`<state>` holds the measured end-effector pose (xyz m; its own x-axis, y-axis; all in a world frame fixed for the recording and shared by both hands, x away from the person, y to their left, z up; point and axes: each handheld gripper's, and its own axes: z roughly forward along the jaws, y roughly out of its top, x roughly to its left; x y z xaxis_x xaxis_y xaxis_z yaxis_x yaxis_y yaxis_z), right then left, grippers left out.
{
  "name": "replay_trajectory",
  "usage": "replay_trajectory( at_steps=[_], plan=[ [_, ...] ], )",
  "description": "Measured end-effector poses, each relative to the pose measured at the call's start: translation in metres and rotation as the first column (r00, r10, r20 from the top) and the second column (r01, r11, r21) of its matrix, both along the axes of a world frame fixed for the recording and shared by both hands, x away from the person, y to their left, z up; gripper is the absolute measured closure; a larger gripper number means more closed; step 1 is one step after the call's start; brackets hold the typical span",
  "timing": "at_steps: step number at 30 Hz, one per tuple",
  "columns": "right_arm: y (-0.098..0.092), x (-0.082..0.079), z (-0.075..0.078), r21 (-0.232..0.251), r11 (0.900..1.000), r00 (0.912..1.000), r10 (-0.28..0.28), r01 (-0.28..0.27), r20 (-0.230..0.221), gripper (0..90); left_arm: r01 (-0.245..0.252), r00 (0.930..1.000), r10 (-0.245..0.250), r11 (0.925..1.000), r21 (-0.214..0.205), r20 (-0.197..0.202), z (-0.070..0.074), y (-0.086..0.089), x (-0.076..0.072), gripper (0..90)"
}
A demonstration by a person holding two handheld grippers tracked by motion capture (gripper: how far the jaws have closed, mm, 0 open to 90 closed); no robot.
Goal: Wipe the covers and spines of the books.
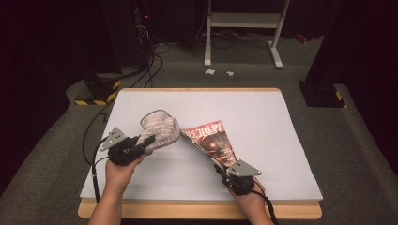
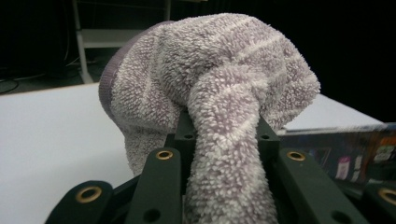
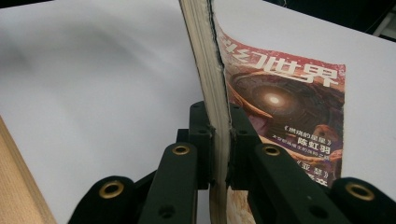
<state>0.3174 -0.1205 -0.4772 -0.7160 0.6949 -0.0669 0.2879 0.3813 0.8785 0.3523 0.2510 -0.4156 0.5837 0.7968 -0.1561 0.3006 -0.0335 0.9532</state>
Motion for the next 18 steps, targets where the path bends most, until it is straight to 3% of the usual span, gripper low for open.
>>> replay_trajectory(
  at_steps=[8,15,18],
  plan=[
    [0.0,0.0,0.0,-0.004,1.0,1.0,0.0,0.0,0.002,83.8,0.067,0.9975,-0.067,0.9977,0.005,0.021,0.008,-0.039,0.003,70.9],
    [0.0,0.0,0.0,-0.002,1.0,1.0,0.0,0.0,0.002,83.8,0.143,0.9888,-0.143,0.9897,0.005,0.042,0.009,-0.079,-0.007,70.8],
    [0.0,0.0,0.0,-0.003,1.0,1.0,0.0,0.0,0.003,83.8,0.153,0.9871,-0.154,0.9875,0.037,0.041,0.005,-0.091,-0.008,70.8]
  ],
)
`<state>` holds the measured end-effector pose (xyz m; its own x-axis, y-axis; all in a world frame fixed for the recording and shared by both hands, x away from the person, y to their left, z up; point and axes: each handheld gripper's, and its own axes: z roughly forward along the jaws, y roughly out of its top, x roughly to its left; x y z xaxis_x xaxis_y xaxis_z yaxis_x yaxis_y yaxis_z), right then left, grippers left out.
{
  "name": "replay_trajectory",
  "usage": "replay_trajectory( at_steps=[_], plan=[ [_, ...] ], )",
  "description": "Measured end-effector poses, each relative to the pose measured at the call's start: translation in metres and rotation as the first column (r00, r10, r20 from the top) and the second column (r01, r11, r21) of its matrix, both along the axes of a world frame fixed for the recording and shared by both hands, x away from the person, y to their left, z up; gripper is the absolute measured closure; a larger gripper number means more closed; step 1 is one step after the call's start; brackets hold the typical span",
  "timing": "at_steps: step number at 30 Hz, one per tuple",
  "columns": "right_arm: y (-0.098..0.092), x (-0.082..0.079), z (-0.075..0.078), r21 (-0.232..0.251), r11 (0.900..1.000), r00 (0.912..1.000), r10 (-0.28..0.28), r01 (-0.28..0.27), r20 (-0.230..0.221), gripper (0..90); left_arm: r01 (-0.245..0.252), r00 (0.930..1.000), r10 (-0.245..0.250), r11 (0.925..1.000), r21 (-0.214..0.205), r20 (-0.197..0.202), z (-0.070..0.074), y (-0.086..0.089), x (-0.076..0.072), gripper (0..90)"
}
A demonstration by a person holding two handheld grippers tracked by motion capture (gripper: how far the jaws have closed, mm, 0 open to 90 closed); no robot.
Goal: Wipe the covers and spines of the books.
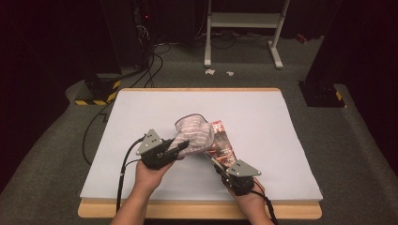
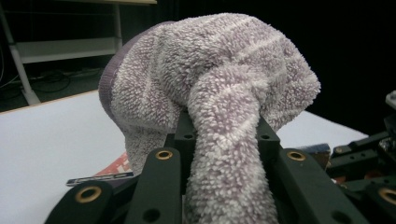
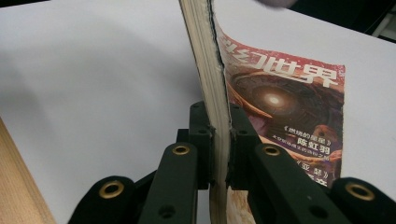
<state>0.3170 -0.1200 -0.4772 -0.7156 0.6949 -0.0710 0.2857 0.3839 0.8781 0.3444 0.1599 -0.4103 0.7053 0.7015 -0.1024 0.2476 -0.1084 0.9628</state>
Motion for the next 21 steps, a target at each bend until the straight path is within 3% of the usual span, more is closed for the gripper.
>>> replay_trajectory(
  at_steps=[4,12,16,21],
  plan=[
    [0.0,0.0,0.0,-0.001,1.0,1.0,-0.001,0.001,0.001,83.8,-0.004,0.9997,0.004,1.0,0.008,-0.022,-0.007,-0.004,0.006,70.7],
    [0.0,0.0,0.001,0.005,1.0,1.0,-0.002,0.002,-0.004,83.8,-0.081,0.9919,0.09,0.9918,0.1,-0.09,-0.041,-0.004,0.042,70.6],
    [0.001,0.001,0.0,0.001,1.0,1.0,0.001,-0.001,-0.005,83.8,-0.134,0.9825,0.148,0.9835,0.121,-0.113,-0.054,0.004,0.063,70.5],
    [0.0,0.001,0.001,0.006,1.0,1.0,0.003,-0.003,-0.004,83.8,-0.209,0.9639,0.23,0.9656,0.155,-0.135,-0.069,0.02,0.087,70.2]
  ],
)
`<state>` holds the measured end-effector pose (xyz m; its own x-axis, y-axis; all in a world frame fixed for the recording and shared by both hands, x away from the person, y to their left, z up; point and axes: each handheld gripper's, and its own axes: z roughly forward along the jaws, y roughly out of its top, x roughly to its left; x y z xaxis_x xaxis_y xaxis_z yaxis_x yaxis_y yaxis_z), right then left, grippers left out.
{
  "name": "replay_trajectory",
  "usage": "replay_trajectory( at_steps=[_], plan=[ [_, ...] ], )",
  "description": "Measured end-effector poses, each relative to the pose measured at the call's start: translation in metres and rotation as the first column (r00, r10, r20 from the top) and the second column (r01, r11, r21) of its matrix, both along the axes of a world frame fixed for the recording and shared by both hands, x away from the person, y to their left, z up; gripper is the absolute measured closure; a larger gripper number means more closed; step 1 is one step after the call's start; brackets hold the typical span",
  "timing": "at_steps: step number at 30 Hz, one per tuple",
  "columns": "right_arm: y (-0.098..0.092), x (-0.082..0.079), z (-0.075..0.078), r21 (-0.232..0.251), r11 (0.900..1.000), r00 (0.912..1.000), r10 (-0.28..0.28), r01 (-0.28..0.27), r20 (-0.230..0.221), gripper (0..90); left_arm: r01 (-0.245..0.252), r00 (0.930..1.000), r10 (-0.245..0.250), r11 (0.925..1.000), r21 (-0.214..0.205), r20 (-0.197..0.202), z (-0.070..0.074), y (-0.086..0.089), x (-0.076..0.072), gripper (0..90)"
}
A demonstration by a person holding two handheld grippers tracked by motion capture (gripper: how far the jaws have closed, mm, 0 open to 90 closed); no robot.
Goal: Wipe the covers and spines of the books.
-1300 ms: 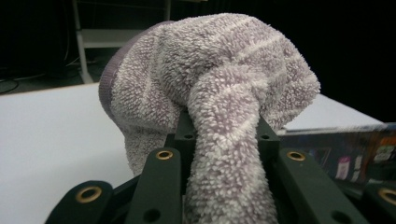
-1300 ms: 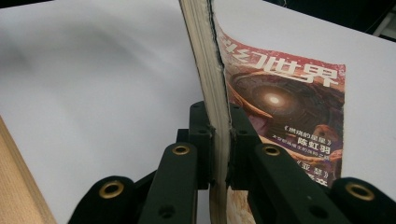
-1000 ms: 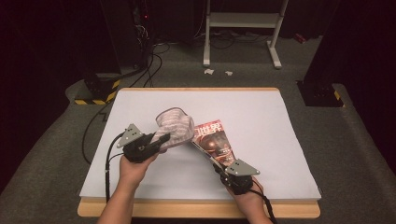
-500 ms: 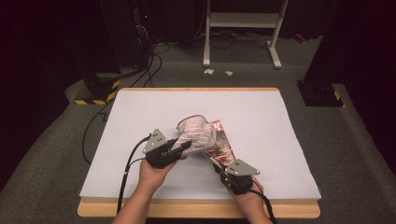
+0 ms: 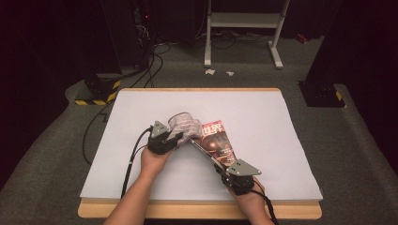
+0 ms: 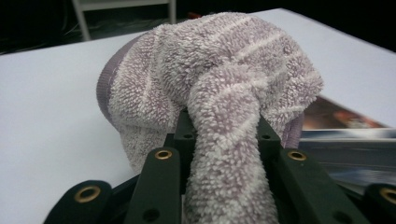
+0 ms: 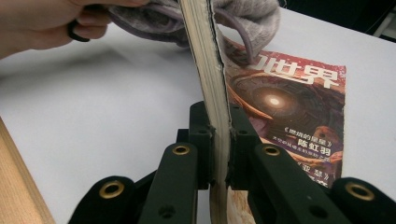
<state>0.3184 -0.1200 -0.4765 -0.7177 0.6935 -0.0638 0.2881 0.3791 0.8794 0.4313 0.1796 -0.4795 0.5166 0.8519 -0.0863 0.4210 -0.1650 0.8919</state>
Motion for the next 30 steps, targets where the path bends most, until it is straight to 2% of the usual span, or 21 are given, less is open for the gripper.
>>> replay_trajectory(
  at_steps=[2,5,8,12,17,21,25,28,30],
  plan=[
    [0.001,0.0,0.0,-0.002,1.0,1.0,0.001,-0.001,-0.001,83.9,-0.025,0.9997,0.025,0.9997,0.003,-0.008,-0.007,0.004,0.008,70.2],
    [0.001,0.0,-0.001,-0.004,1.0,1.0,0.0,0.0,-0.003,83.9,-0.023,0.9994,0.023,0.9995,-0.021,-0.025,-0.01,0.004,0.012,70.2],
    [0.0,0.0,-0.001,0.0,1.0,1.0,0.0,0.0,-0.003,83.9,0.002,1.0,-0.002,0.9995,-0.03,-0.003,-0.004,-0.001,0.003,70.4],
    [0.001,-0.001,-0.001,-0.001,1.0,1.0,-0.002,0.002,0.002,83.9,0.074,0.9968,-0.073,0.9966,-0.036,0.033,0.009,-0.013,-0.016,70.4],
    [0.002,-0.001,-0.001,-0.003,1.0,1.0,-0.005,0.005,0.002,83.9,0.162,0.9837,-0.158,0.9857,-0.046,0.087,0.027,-0.031,-0.048,70.3],
    [0.002,-0.001,-0.001,-0.005,1.0,1.0,-0.004,0.004,0.004,83.9,0.23,0.9668,-0.223,0.972,-0.048,0.126,0.04,-0.044,-0.071,70.2],
    [0.002,-0.001,-0.002,-0.007,1.0,1.0,-0.004,0.004,0.007,83.9,0.278,0.9513,-0.266,0.9591,-0.056,0.155,0.051,-0.055,-0.091,69.7],
    [0.003,-0.002,-0.002,-0.008,1.0,1.0,-0.003,0.003,0.009,83.9,0.296,0.9441,-0.283,0.9537,-0.056,0.17,0.056,-0.061,-0.1,69.5],
    [0.003,-0.002,-0.002,-0.008,1.0,1.0,-0.004,0.004,0.009,83.9,0.291,0.9435,-0.28,0.9559,-0.041,0.178,0.055,-0.062,-0.101,69.5]
  ],
)
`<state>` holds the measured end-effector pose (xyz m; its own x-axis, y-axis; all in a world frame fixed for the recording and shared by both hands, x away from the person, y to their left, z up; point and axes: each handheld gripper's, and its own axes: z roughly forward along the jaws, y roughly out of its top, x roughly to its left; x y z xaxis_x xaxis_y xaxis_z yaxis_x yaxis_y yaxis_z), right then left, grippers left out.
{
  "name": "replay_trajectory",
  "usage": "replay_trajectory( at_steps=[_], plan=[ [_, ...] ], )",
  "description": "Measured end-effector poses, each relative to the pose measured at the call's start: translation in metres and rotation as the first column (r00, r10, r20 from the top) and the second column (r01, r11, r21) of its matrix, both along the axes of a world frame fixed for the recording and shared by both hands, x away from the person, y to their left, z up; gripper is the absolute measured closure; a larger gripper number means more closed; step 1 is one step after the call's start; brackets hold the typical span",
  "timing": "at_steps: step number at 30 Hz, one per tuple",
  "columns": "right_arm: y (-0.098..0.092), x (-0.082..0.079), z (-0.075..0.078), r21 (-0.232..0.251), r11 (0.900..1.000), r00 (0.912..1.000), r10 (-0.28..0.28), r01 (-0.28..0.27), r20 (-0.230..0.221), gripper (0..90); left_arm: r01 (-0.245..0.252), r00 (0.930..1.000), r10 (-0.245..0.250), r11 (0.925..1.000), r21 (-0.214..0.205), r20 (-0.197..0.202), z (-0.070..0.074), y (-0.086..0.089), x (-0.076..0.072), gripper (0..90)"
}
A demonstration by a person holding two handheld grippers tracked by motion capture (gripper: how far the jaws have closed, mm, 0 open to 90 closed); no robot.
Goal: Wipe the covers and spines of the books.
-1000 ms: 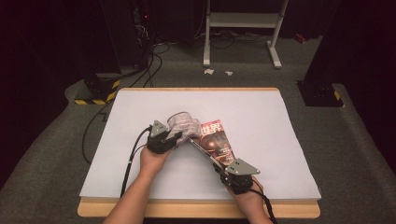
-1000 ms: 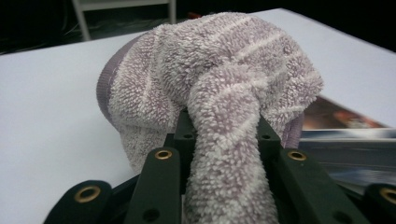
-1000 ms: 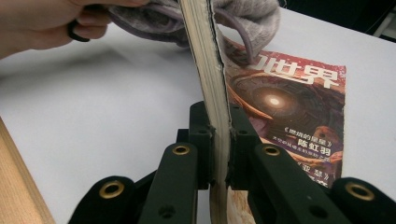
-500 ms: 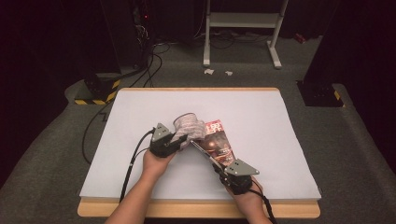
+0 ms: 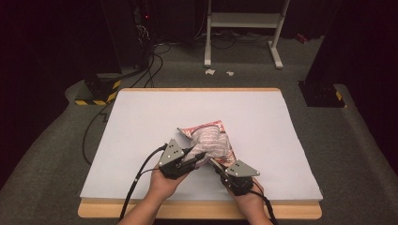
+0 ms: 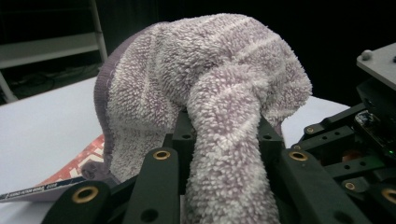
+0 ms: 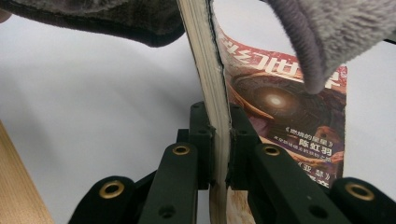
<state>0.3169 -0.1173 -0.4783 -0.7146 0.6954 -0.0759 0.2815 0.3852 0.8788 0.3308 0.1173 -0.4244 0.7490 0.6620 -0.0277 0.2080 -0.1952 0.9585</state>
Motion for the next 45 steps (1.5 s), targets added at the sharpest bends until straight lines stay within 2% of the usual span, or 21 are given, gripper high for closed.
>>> replay_trajectory(
  at_steps=[4,8,11,12,15,20,22,25,29,32,36,39,43,45],
  plan=[
    [0.001,0.001,0.0,0.0,1.0,0.9999,-0.001,0.001,-0.012,84.0,-0.014,0.9994,0.014,0.9998,-0.01,-0.032,-0.007,0.005,0.013,69.1],
    [0.0,0.001,0.0,0.008,1.0,0.9999,-0.002,0.003,-0.014,84.0,-0.059,0.9971,0.06,0.9981,0.02,-0.047,-0.014,0.013,0.03,69.1],
    [-0.001,0.002,0.001,0.011,0.9999,0.9999,-0.002,0.002,-0.013,84.0,-0.109,0.9908,0.111,0.9935,0.035,-0.077,-0.023,0.022,0.049,69.1],
    [-0.001,0.002,0.001,0.011,0.9999,0.9999,-0.002,0.002,-0.013,84.0,-0.109,0.9908,0.111,0.9935,0.035,-0.077,-0.023,0.022,0.049,69.1],
    [-0.001,0.002,0.001,0.014,0.9999,0.9999,-0.003,0.003,-0.015,84.0,-0.143,0.9846,0.147,0.9885,0.05,-0.094,-0.031,0.03,0.063,69.1],
    [0.0,0.001,0.002,0.014,0.9999,0.9999,-0.002,0.002,-0.016,84.1,-0.209,0.9673,0.218,0.9745,0.081,-0.129,-0.044,0.045,0.088,69.1],
    [0.0,0.0,0.002,0.012,0.9999,0.9999,0.0,0.0,-0.011,84.1,-0.252,0.9555,0.266,0.9606,0.118,-0.127,-0.051,0.05,0.098,69.1],
    [0.001,-0.002,0.002,0.011,0.9999,0.9999,0.008,-0.008,-0.009,84.0,-0.287,0.9389,0.304,0.9504,0.119,-0.162,-0.06,0.058,0.111,69.1],
    [0.0,-0.006,0.004,0.02,0.9997,0.9999,0.013,-0.013,-0.003,84.0,-0.3,0.9327,0.316,0.9475,0.111,-0.175,-0.064,0.062,0.116,69.1],
    [0.0,-0.006,0.003,0.023,0.9997,0.9999,0.012,-0.012,-0.004,84.0,-0.284,0.937,0.3,0.9527,0.108,-0.18,-0.061,0.062,0.113,69.5],
    [0.0,-0.005,0.003,0.025,0.9996,0.9999,0.01,-0.01,0.003,84.0,-0.225,0.9595,0.235,0.9712,0.079,-0.156,-0.05,0.054,0.096,69.6],
    [0.0,-0.005,0.003,0.027,0.9996,1.0,0.007,-0.008,0.005,84.0,-0.18,0.9749,0.186,0.9821,0.054,-0.123,-0.04,0.044,0.079,69.6],
    [-0.001,-0.005,0.002,0.027,0.9996,1.0,0.007,-0.008,0.004,84.1,-0.119,0.9894,0.12,0.9926,0.024,-0.081,-0.027,0.031,0.055,69.5],
    [-0.001,-0.005,0.002,0.027,0.9996,0.9999,0.009,-0.009,0.006,84.1,-0.092,0.9936,0.093,0.9957,0.012,-0.064,-0.02,0.025,0.043,69.5]
  ],
)
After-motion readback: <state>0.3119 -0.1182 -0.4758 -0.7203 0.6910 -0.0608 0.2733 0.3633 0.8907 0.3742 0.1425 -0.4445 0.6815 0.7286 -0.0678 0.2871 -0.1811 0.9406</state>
